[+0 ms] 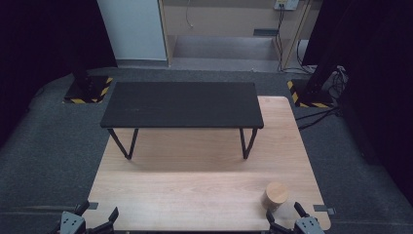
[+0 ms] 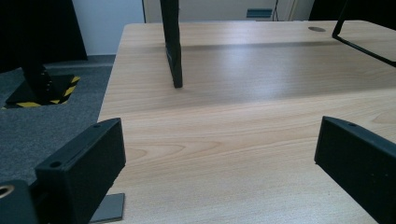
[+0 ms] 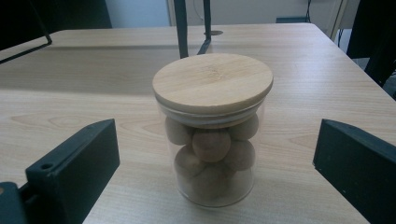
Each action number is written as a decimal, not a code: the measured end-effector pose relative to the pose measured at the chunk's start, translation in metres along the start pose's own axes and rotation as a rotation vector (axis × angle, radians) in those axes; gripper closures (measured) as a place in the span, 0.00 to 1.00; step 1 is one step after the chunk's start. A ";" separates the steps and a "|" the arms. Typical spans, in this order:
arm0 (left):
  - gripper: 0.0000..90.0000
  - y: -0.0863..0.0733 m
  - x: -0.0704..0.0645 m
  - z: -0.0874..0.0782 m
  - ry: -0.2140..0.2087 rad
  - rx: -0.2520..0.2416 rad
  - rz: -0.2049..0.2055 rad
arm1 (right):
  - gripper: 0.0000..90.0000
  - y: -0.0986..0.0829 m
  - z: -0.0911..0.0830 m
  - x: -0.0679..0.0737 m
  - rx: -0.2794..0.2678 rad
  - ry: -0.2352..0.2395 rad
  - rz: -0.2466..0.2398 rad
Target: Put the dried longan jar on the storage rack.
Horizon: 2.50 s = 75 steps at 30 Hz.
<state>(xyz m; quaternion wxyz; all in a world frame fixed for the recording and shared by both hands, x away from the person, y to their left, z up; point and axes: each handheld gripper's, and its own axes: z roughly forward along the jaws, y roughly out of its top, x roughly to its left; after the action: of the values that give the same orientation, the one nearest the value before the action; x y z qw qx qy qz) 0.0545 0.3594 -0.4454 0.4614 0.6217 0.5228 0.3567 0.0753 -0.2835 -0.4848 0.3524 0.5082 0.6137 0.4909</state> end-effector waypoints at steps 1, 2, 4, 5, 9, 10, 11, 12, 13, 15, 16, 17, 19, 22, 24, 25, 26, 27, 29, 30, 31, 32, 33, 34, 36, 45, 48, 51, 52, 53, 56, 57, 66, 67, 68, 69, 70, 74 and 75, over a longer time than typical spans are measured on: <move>0.01 0.000 0.000 0.000 0.000 0.000 0.000 | 0.01 0.000 0.002 0.000 0.000 0.000 0.002; 0.01 0.000 0.000 0.000 0.000 0.001 0.000 | 0.01 -0.001 0.004 -0.001 0.000 0.000 0.002; 0.01 0.000 -0.001 0.000 -0.001 0.002 0.001 | 0.01 -0.001 0.008 -0.001 -0.002 0.001 0.006; 0.01 0.000 -0.001 0.001 -0.002 0.002 0.000 | 0.01 -0.001 0.010 -0.001 -0.001 0.002 0.006; 0.01 0.000 -0.002 0.001 -0.002 0.003 0.002 | 0.01 -0.001 0.022 -0.001 0.003 0.006 0.007; 0.01 0.000 -0.002 0.001 -0.002 0.003 0.001 | 0.01 -0.001 0.025 -0.001 0.005 0.007 0.004; 0.01 0.001 -0.002 0.001 -0.002 0.003 0.001 | 0.01 0.000 0.027 -0.001 0.005 0.006 0.004; 0.01 0.001 -0.002 0.001 -0.002 0.003 0.002 | 0.01 0.000 0.030 -0.001 0.006 0.005 0.003; 0.01 0.001 -0.002 0.001 -0.002 0.004 0.002 | 0.01 0.001 0.032 -0.001 0.009 0.003 0.003; 0.01 0.001 -0.002 0.001 0.000 0.004 0.002 | 0.02 0.001 0.037 -0.001 0.009 0.004 -0.001; 0.01 0.000 -0.002 0.001 0.000 0.004 0.001 | 0.02 0.002 0.039 0.000 0.011 0.005 -0.005; 0.01 0.000 -0.001 0.001 0.000 0.004 -0.001 | 0.02 0.002 0.040 0.000 0.012 0.005 -0.008; 0.01 0.000 -0.001 0.001 0.001 0.007 -0.001 | 0.04 0.002 0.043 0.000 0.014 0.006 -0.013; 0.01 0.000 -0.001 0.002 0.001 0.009 -0.001 | 0.06 0.002 0.047 0.001 0.016 0.007 -0.017; 0.01 0.000 -0.001 0.002 0.001 0.010 -0.001 | 0.07 0.002 0.048 0.001 0.021 0.010 -0.021; 0.01 0.000 0.000 0.002 0.000 0.011 -0.002 | 0.08 0.002 0.049 0.001 0.022 0.007 -0.024; 0.01 0.000 0.000 0.002 0.001 0.010 -0.002 | 0.08 0.002 0.049 0.002 0.020 0.005 -0.023; 0.01 0.000 0.000 0.002 0.001 0.010 -0.002 | 0.09 0.002 0.049 0.001 0.019 0.005 -0.022; 0.01 0.000 0.000 0.002 0.001 0.010 -0.003 | 0.09 0.002 0.049 0.001 0.019 0.002 -0.021; 0.01 0.000 0.000 0.002 0.001 0.010 -0.003 | 0.09 0.002 0.050 0.001 0.018 0.004 -0.019; 0.01 0.000 0.000 0.002 0.001 0.009 -0.003 | 0.09 0.002 0.050 0.001 0.018 0.003 -0.020; 0.01 0.000 0.000 0.002 0.001 0.009 -0.003 | 0.09 0.002 0.050 0.001 0.019 0.004 -0.020; 0.01 0.000 0.000 0.002 0.000 0.010 -0.004 | 0.09 0.003 0.050 0.001 0.018 0.006 -0.020; 0.01 0.000 0.001 0.002 -0.001 0.010 -0.004 | 0.10 0.003 0.050 0.002 0.017 0.006 -0.020; 0.01 0.000 0.001 0.002 -0.001 0.012 -0.004 | 0.14 0.003 0.049 0.002 0.014 0.006 -0.027; 0.01 -0.001 0.002 0.000 0.003 0.011 -0.008 | 0.28 0.008 0.048 0.005 0.026 -0.003 -0.055; 0.01 0.000 0.002 -0.001 0.003 0.009 -0.005 | 0.28 0.011 0.046 0.007 0.028 -0.003 -0.060; 0.01 0.000 0.003 -0.002 0.004 0.007 -0.005 | 0.28 0.021 0.041 0.010 0.018 0.003 -0.061; 0.01 0.001 0.003 -0.002 0.004 0.007 -0.005 | 0.28 0.026 0.040 0.011 0.017 0.007 -0.063; 0.01 0.001 0.003 -0.003 0.004 0.006 -0.005 | 0.28 0.031 0.039 0.011 0.014 0.013 -0.060; 0.01 0.001 0.003 -0.004 0.003 0.003 -0.006 | 0.28 0.049 0.036 0.014 0.004 0.028 -0.061; 0.01 0.001 0.003 -0.004 0.003 0.002 -0.007 | 0.28 0.056 0.036 0.014 0.001 0.034 -0.061; 0.01 0.001 0.003 -0.008 -0.002 -0.006 -0.013 | 0.28 0.113 0.040 0.020 -0.018 0.096 -0.067; 0.01 0.001 0.003 -0.008 -0.002 -0.007 -0.012 | 0.28 0.119 0.042 0.020 -0.021 0.103 -0.072; 0.01 0.001 0.003 -0.008 -0.003 -0.008 -0.014 | 0.28 0.126 0.043 0.021 -0.018 0.109 -0.075; 0.01 0.001 0.003 -0.008 -0.003 -0.009 -0.014 | 0.28 0.132 0.045 0.021 -0.017 0.116 -0.078; 0.01 0.001 0.003 -0.008 -0.004 -0.009 -0.015 | 0.28 0.138 0.047 0.022 -0.016 0.122 -0.082; 0.01 0.003 0.003 -0.008 -0.011 -0.011 -0.016 | 0.28 0.159 0.053 0.026 -0.021 0.143 -0.093; 0.01 0.004 0.003 -0.008 -0.013 -0.013 -0.017 | 0.28 0.166 0.055 0.027 -0.023 0.148 -0.095</move>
<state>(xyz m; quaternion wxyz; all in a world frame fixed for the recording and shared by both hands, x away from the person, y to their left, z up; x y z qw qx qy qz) 0.0489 0.3634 -0.4392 0.4716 0.6167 0.5227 0.3523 0.1661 -0.2436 -0.3385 0.3348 0.4366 0.6560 0.5168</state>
